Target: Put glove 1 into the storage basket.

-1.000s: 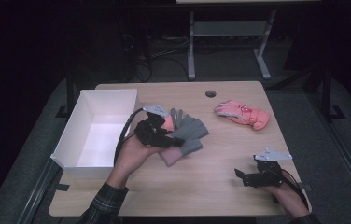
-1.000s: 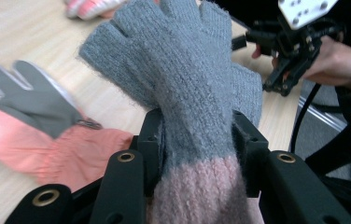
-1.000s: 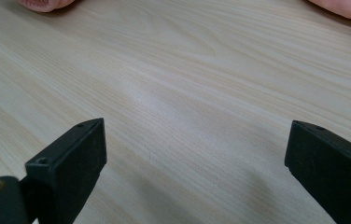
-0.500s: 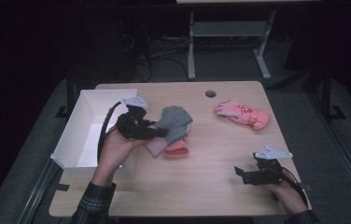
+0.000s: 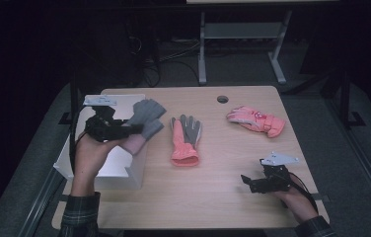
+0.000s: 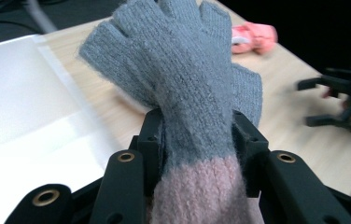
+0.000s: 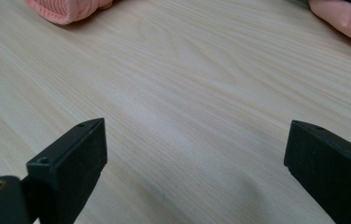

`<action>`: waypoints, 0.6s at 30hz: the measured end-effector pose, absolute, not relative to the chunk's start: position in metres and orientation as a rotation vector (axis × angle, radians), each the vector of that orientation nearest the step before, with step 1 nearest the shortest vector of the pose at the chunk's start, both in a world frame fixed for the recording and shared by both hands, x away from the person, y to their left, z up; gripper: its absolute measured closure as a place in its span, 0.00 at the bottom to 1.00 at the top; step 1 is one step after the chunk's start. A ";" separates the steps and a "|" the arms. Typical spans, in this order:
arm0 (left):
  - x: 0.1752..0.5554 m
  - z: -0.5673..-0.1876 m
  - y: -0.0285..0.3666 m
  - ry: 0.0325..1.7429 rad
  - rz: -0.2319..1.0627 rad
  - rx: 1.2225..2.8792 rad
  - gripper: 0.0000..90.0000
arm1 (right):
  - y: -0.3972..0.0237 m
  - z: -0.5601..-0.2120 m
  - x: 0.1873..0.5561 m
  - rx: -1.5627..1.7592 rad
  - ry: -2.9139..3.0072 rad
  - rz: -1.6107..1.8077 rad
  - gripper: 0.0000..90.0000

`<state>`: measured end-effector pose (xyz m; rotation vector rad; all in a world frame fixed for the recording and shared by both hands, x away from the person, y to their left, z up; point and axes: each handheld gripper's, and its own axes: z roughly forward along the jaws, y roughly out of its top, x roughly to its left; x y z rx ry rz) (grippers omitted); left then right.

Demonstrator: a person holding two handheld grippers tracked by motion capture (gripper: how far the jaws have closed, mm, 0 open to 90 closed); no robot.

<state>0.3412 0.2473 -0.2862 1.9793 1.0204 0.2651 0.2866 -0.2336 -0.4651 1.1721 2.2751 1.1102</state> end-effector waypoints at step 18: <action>0.357 -0.310 0.302 1.232 0.407 1.910 0.69 | -0.235 -0.466 0.286 1.174 2.285 1.104 0.06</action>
